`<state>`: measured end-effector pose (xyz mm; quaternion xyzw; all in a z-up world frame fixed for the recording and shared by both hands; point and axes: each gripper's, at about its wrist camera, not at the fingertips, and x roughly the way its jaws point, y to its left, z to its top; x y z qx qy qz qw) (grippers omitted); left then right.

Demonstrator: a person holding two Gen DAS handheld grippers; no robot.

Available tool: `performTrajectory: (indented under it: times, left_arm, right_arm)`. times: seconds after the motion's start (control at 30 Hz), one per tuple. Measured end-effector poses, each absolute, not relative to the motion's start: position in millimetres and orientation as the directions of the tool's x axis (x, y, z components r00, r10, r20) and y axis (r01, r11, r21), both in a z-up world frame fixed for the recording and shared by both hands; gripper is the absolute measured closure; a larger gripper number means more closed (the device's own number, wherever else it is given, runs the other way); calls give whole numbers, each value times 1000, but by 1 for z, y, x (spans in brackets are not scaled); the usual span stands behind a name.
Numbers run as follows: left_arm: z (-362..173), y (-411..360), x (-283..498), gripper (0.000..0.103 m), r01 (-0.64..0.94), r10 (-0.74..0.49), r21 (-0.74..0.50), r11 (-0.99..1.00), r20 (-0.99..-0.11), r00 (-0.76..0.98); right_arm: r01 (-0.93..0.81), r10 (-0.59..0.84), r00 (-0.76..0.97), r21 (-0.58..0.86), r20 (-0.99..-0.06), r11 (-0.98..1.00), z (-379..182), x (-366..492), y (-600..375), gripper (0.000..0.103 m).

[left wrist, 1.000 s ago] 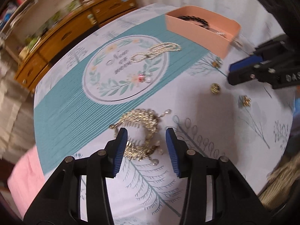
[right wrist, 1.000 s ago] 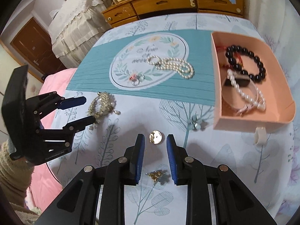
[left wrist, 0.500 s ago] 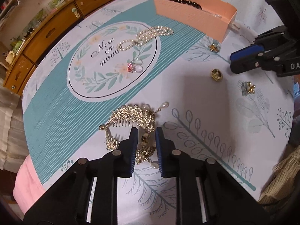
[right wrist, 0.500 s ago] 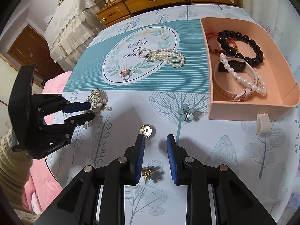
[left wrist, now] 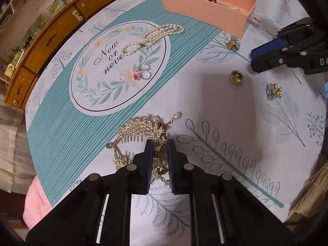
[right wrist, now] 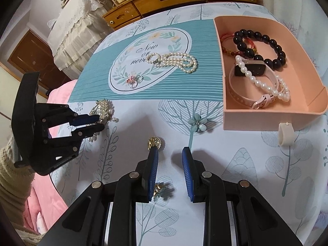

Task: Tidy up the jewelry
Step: 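Close the left tool on the gold leaf hair comb while the right closes on the gold coin charm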

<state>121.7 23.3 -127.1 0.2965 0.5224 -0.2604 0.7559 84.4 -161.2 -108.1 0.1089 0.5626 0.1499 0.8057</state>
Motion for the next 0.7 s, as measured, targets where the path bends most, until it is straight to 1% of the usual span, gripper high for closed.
performTrajectory:
  times: [0.1,0.27,0.53,0.57,0.6,0.7]
  left_arm:
    - [-125,24,126,92,654,-80,159,740,-944,320]
    - [-107,28,126,94,577,-122,119,808,-924,362]
    - [-85,45,126,98,447,-111,91,890,-907,406]
    - [-82,47,127,99,432,-110,87,898,-906,409]
    - [-79,50,127,99,421,-110,82,903,-904,413]
    - [-70,59,130,103,381,-116,58,923,-901,418]
  right_arm:
    - [-122,370,324,349,-871,929,-105,85,-160,79]
    - [-154,372,318,340,-872,928,-101,88,-147,79]
    - [-242,294,302,226,-907,944,-113,84,-113,79]
    - [-250,290,309,217,-906,944,-114,84,-112,78]
    - [-257,276,315,198,-908,946,-113,83,-109,74]
    - [-276,252,317,165,-914,947,-114,84,-103,72]
